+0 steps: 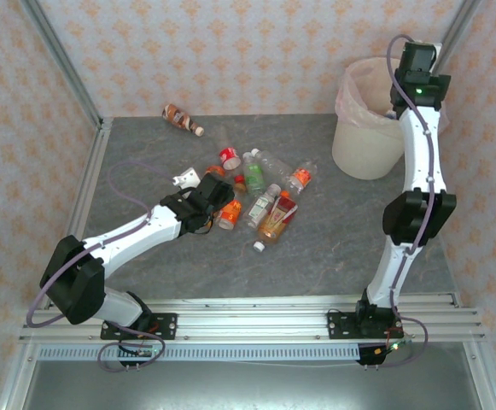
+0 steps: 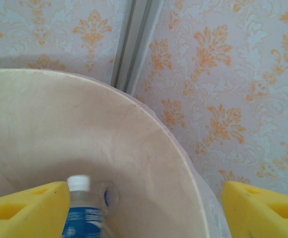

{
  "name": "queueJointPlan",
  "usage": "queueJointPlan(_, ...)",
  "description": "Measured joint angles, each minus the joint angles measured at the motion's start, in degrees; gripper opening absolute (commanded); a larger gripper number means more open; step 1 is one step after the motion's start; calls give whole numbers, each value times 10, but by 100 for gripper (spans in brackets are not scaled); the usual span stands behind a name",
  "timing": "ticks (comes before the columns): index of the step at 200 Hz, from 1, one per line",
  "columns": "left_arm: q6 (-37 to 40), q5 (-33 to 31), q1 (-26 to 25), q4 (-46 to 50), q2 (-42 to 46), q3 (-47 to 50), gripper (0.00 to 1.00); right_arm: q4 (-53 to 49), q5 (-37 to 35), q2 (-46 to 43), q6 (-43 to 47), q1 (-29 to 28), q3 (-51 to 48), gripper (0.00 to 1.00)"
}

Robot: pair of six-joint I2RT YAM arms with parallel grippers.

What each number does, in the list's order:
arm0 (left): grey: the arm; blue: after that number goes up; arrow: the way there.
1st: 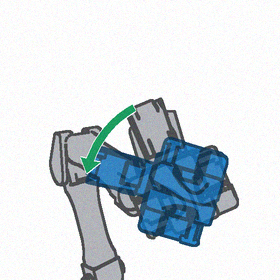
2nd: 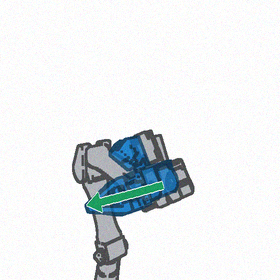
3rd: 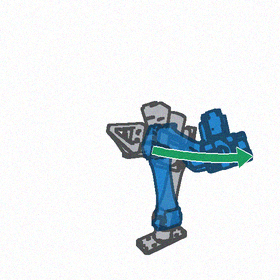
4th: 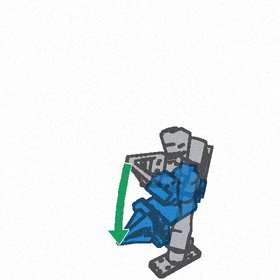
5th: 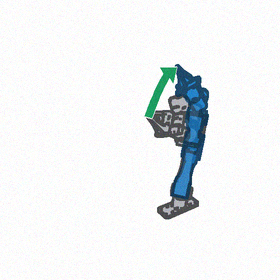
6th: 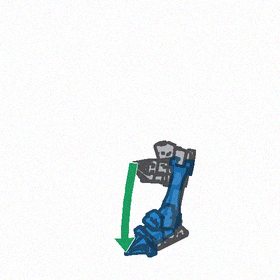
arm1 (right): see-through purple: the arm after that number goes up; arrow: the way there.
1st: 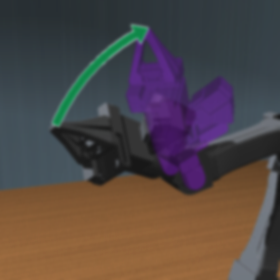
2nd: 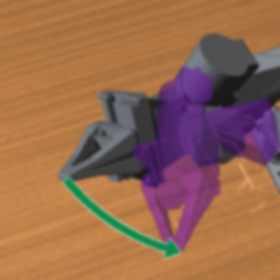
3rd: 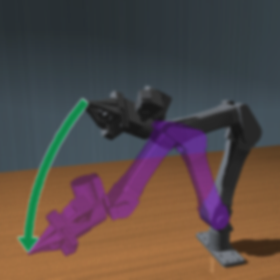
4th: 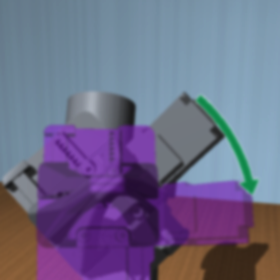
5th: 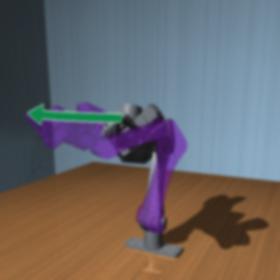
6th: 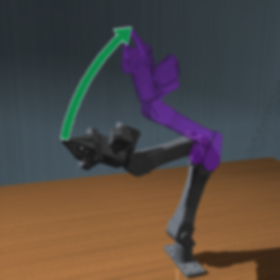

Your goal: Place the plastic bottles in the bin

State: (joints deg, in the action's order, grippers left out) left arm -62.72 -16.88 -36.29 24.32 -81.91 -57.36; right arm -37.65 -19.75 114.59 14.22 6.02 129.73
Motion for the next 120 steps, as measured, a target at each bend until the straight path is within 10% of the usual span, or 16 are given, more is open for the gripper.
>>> queueJointPlan(120,189,82,113,81,-70,-89,100,156,268,-371,-160,-2,-473,99)
